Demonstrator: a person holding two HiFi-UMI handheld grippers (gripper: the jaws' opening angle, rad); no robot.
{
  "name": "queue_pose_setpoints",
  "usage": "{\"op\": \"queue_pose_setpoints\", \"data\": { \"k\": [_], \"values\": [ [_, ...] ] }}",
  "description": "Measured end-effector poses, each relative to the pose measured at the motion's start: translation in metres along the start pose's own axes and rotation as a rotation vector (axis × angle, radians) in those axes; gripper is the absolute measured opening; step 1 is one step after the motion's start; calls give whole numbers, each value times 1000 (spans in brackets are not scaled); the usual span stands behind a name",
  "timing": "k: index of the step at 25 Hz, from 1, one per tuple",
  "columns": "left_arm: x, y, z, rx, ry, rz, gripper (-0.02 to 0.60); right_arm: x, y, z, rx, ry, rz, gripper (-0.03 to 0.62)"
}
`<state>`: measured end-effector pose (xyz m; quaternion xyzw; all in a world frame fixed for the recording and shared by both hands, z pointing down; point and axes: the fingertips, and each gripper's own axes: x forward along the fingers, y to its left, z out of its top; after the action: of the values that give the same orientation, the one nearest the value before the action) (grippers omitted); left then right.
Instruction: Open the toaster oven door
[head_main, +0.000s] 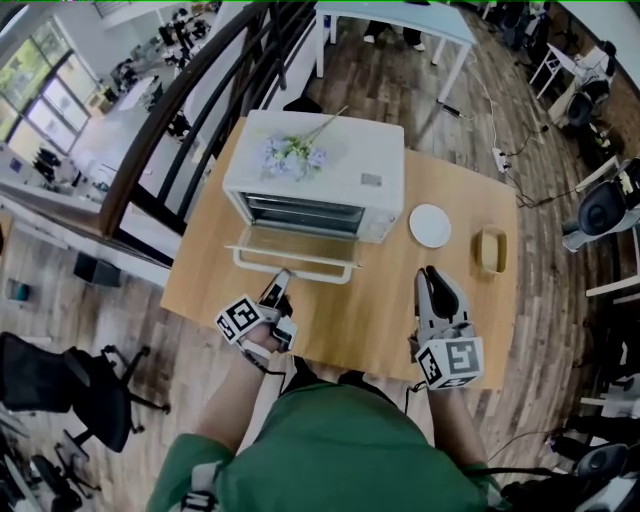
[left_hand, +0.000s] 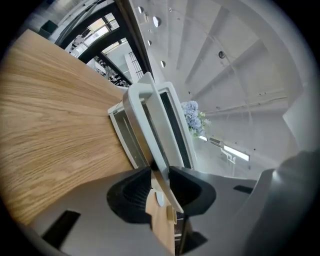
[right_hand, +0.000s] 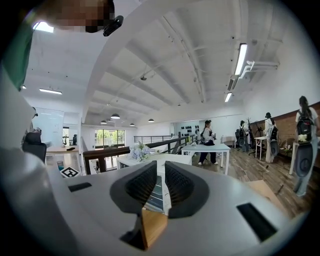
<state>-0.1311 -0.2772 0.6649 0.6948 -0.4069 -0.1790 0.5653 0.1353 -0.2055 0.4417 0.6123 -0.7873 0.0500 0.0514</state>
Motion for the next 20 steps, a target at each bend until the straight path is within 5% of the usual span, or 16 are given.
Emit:
{"op": "queue_pose_setpoints", "data": {
  "k": [20],
  "values": [
    [-33, 96, -56, -57, 37, 160, 92, 25, 26, -19, -2, 71, 101, 64]
  ]
}}
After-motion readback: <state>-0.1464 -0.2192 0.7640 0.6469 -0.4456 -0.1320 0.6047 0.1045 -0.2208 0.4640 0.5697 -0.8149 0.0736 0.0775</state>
